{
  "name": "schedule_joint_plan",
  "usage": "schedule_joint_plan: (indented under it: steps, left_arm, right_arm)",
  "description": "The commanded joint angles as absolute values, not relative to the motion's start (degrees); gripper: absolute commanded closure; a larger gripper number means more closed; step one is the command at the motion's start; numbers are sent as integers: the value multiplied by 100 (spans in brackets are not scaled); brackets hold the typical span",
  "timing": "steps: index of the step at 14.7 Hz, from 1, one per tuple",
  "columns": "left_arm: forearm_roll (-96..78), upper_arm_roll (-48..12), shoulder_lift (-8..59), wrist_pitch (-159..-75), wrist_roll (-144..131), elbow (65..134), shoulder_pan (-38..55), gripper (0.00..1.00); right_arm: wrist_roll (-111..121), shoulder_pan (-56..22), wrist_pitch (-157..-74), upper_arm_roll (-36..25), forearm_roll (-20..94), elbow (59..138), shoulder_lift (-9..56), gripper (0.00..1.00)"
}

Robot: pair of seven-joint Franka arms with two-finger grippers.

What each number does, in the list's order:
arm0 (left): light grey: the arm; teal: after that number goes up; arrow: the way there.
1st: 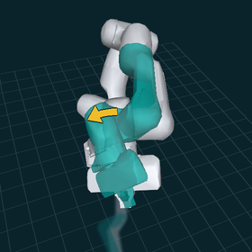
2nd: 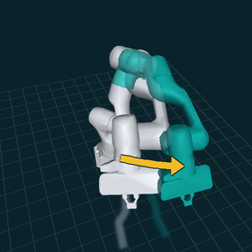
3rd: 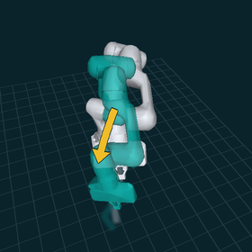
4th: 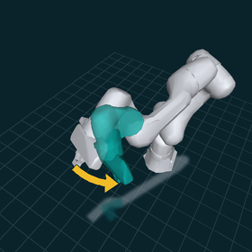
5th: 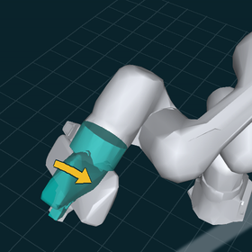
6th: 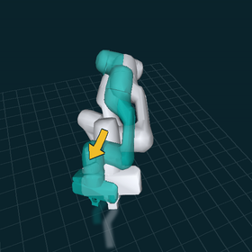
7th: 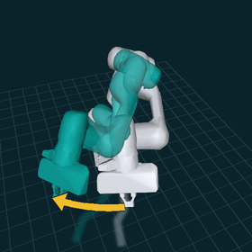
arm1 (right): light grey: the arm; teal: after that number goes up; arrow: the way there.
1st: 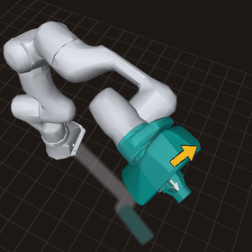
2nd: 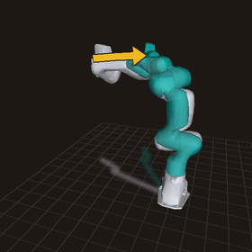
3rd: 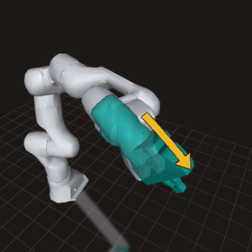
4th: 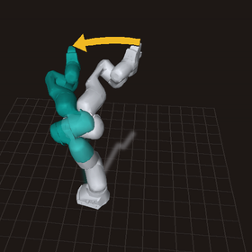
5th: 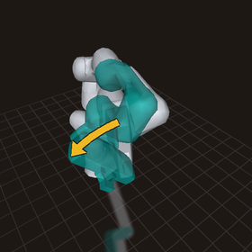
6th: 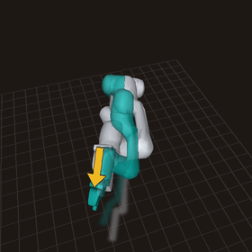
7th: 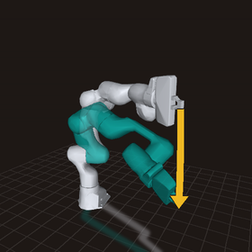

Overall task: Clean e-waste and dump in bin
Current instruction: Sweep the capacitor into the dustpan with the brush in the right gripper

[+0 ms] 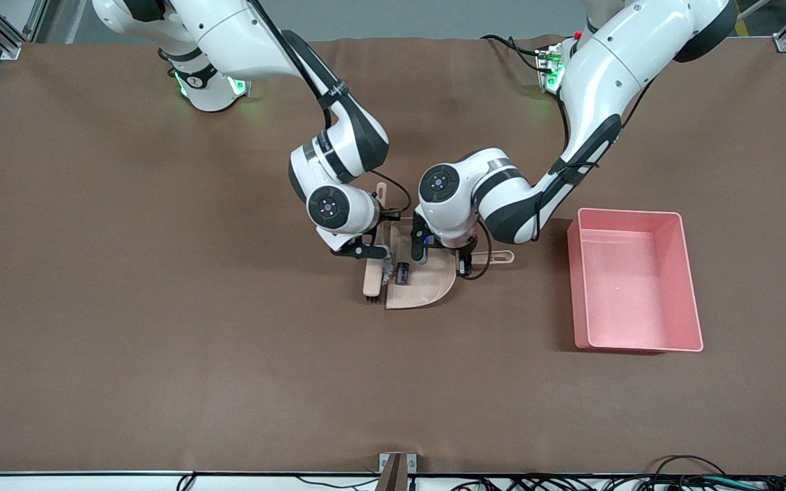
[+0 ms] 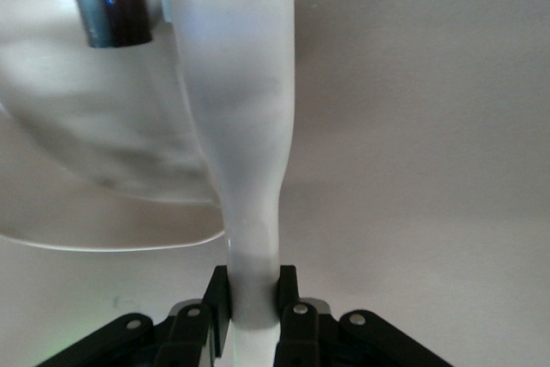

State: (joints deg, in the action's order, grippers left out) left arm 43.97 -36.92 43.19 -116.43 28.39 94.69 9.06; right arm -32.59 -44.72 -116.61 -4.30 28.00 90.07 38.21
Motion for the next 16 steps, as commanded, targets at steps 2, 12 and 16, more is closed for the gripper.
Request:
schedule_joint_plan:
  steps: [2, 12, 16]
  left_arm:
    - [4438, -3639, 4535, -11566, 2716, 9281, 1037, 93]
    - [4447, -3639, 4535, -11558, 2672, 9281, 1037, 93]
    - [4438, -3647, 4535, -11549, 2672, 9272, 1037, 93]
  right_arm:
    - [-3577, -4605, -11628, -457, 2918, 8710, 3937, 100]
    - [-3674, -4360, -10970, -475, 2953, 8446, 3911, 100]
    - [-3288, -4122, -10564, -510, 2900, 8525, 3744, 100]
